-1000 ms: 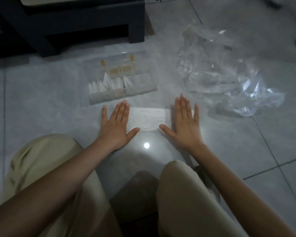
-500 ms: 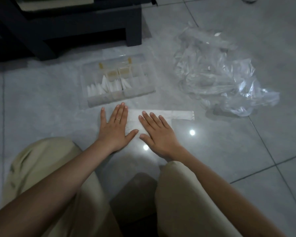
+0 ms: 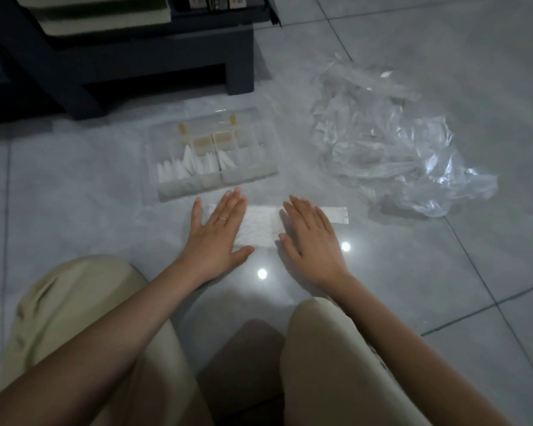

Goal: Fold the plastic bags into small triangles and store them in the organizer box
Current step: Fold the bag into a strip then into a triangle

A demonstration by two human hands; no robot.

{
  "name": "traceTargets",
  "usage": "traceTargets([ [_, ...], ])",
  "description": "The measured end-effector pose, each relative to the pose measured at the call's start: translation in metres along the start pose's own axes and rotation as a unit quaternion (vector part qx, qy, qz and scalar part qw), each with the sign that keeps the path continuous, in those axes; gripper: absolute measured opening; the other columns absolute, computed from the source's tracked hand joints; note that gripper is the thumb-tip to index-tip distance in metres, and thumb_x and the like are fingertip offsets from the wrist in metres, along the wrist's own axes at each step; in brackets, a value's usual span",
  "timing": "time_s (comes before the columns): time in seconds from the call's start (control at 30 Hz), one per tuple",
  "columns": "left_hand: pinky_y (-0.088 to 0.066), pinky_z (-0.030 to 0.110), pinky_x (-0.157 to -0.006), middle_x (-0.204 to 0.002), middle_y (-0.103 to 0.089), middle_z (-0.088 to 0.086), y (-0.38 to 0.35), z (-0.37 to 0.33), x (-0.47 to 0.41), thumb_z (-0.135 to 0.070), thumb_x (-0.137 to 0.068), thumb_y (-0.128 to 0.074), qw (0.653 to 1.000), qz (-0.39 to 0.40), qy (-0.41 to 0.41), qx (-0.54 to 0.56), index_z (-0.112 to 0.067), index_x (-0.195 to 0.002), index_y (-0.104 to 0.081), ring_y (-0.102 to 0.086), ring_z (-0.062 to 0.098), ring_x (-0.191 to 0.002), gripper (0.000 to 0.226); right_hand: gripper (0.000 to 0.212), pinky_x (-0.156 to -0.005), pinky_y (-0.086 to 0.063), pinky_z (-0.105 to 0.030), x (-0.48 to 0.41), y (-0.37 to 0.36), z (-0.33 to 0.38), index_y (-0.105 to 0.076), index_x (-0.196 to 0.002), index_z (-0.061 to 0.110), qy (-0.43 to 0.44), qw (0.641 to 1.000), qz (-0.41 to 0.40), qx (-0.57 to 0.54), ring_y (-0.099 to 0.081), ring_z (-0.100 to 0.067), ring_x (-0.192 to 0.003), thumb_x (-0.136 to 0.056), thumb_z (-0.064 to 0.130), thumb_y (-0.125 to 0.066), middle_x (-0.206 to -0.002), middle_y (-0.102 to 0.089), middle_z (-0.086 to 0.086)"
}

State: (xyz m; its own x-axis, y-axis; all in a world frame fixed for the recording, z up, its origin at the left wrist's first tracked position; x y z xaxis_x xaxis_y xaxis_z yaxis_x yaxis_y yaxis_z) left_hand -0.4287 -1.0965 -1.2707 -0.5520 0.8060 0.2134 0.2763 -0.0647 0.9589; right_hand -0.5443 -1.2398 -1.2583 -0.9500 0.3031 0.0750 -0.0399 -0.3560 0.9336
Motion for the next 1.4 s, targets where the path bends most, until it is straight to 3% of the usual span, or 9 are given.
traceTargets([
  [0.13,0.018,0.044,-0.113,-0.160,-0.005,0.005,-0.011,-0.008,-0.001,-0.059,-0.091,-0.018,0.998,-0.004,-0.050,-0.040,-0.010,-0.153,-0.018,-0.003,0.016,-0.146,0.079,0.069,-0.117,0.010,-0.027,-0.018,-0.027,0.013,-0.011,-0.154,0.014,0.039,0.997,0.055,0.042,0.000,-0.015,-0.149,-0.095,0.049,-0.012,-0.163,-0.006,-0.003],
  [0.33,0.031,0.043,-0.106,-0.147,0.037,-0.004,-0.029,0.002,0.000,-0.075,-0.064,0.035,0.998,0.056,0.007,-0.035,-0.019,-0.140,0.031,0.035,0.010,-0.136,0.095,0.079,-0.116,0.014,-0.030,-0.017,-0.042,-0.004,0.007,-0.152,0.017,0.014,0.995,0.071,0.073,0.006,-0.017,-0.149,-0.087,0.061,0.004,-0.161,0.007,0.000],
  [0.63,0.024,0.050,-0.111,-0.147,0.043,0.002,-0.026,0.013,0.004,-0.073,-0.088,-0.008,0.990,0.139,0.026,-0.028,-0.021,-0.140,0.035,0.037,0.018,-0.138,0.086,0.086,-0.116,0.015,-0.037,0.013,-0.018,-0.061,0.010,-0.154,0.016,-0.144,0.987,0.052,0.048,0.013,-0.025,-0.148,-0.089,0.071,-0.004,-0.161,0.015,-0.005],
  [0.73,0.012,0.050,-0.115,-0.160,0.015,0.014,-0.006,0.008,0.003,-0.054,-0.091,-0.053,0.998,0.064,-0.013,-0.001,-0.015,-0.153,-0.009,0.014,0.022,-0.148,0.086,0.078,-0.116,0.016,-0.036,0.010,-0.005,-0.054,-0.007,-0.154,0.012,-0.137,0.990,-0.001,0.015,0.004,-0.025,-0.149,-0.096,0.061,-0.023,-0.162,0.001,-0.011],
  [0.8,-0.024,0.049,-0.111,-0.144,-0.042,0.018,0.009,0.000,-0.001,-0.029,-0.072,-0.077,0.994,-0.046,-0.101,-0.007,-0.013,-0.119,-0.057,-0.035,0.028,-0.136,0.054,0.057,-0.120,-0.006,-0.036,0.006,0.005,-0.040,-0.037,-0.145,0.013,-0.072,0.995,-0.054,-0.037,-0.023,-0.022,-0.143,-0.096,0.043,-0.040,-0.154,-0.030,-0.009],
  [0.87,-0.048,0.038,-0.079,-0.105,-0.064,0.010,0.012,-0.006,-0.004,-0.010,-0.068,-0.075,0.982,-0.098,-0.163,-0.002,-0.010,-0.085,-0.063,-0.060,0.030,-0.097,0.021,0.036,-0.110,-0.033,-0.034,0.002,0.007,-0.027,-0.057,-0.125,0.013,0.012,0.995,-0.075,-0.067,-0.046,-0.019,-0.124,-0.092,0.024,-0.053,-0.134,-0.053,-0.005],
  [1.0,-0.047,0.037,-0.047,-0.080,-0.062,0.010,0.002,-0.012,-0.005,0.001,-0.071,-0.071,0.980,-0.094,-0.177,0.015,-0.004,-0.070,-0.059,-0.059,0.031,-0.070,0.013,0.029,-0.098,-0.031,-0.025,-0.001,-0.008,-0.016,-0.063,-0.109,0.016,0.070,0.997,-0.035,-0.029,-0.054,-0.018,-0.107,-0.083,0.029,-0.063,-0.114,-0.060,0.001],
  [1.2,-0.040,0.030,-0.042,-0.073,-0.059,0.006,0.002,-0.011,-0.006,0.001,-0.065,-0.069,0.981,-0.112,-0.153,0.036,-0.007,-0.070,-0.057,-0.057,0.027,-0.063,0.015,0.049,-0.092,-0.041,-0.034,-0.002,-0.014,-0.013,-0.062,-0.110,0.017,0.068,0.997,-0.023,-0.026,-0.053,-0.016,-0.106,-0.078,0.053,-0.056,-0.112,-0.060,0.002],
  [1.4,-0.044,0.029,-0.065,-0.088,-0.062,-0.009,0.008,0.002,-0.004,-0.025,-0.075,-0.048,0.965,-0.102,-0.001,0.240,-0.017,-0.086,-0.060,-0.056,0.011,-0.080,0.018,0.014,-0.083,-0.042,-0.030,-0.008,-0.012,-0.015,-0.065,-0.098,0.017,0.033,0.996,-0.068,-0.043,-0.060,-0.018,-0.090,-0.087,0.023,-0.061,-0.099,-0.064,0.005],
])
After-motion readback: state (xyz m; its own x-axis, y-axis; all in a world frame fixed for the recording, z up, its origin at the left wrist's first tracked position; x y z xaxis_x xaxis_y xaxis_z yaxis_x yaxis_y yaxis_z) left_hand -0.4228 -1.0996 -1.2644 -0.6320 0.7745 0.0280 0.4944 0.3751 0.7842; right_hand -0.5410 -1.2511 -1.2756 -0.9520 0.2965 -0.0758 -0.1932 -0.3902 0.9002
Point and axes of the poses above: each hand's wrist, its own x-axis away from the middle knuckle, its own y-axis out of the back of the hand, z = x × y, the point moved 4 cm from there along -x, towards the middle knuckle
